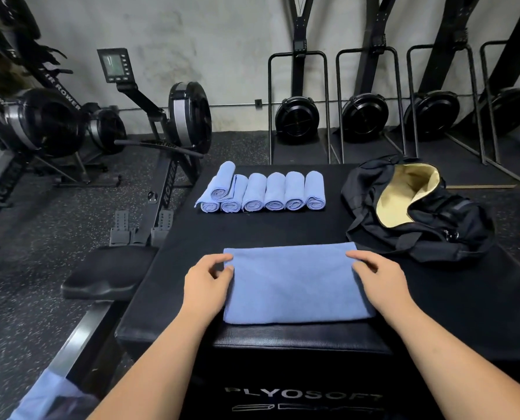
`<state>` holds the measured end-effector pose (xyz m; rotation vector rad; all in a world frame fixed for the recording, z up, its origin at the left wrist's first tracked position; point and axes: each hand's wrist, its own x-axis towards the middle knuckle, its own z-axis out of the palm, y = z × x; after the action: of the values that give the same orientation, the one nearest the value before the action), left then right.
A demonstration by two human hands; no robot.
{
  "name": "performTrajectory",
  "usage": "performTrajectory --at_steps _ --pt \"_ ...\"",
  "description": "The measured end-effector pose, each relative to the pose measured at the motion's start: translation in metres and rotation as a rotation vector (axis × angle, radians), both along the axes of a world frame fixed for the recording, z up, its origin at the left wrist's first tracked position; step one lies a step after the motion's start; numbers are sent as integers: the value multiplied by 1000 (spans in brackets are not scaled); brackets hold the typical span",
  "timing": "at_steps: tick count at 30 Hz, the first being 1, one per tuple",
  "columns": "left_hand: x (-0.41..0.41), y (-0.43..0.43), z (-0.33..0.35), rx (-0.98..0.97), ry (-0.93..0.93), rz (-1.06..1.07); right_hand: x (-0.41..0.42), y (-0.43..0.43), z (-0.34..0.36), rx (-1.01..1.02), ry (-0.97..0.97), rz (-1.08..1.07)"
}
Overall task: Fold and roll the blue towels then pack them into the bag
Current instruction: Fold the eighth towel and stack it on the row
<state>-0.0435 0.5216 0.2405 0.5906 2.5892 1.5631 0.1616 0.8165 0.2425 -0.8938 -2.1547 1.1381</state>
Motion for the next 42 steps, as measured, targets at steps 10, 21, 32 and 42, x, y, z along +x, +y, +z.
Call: performTrajectory --at_steps 10,21,32,42 --pt "-4 2 -18 -149 -4 -138 -6 -11 -27 153 -17 -60" --pt "-10 2 -21 -200 -1 -269 -5 -17 -32 262 -37 -134" --pt "7 15 -12 -216 363 -84 -19 -18 -23 446 -219 -197" --pt "23 45 -29 -863 446 -373 -39 -47 -21 623 -709 398"
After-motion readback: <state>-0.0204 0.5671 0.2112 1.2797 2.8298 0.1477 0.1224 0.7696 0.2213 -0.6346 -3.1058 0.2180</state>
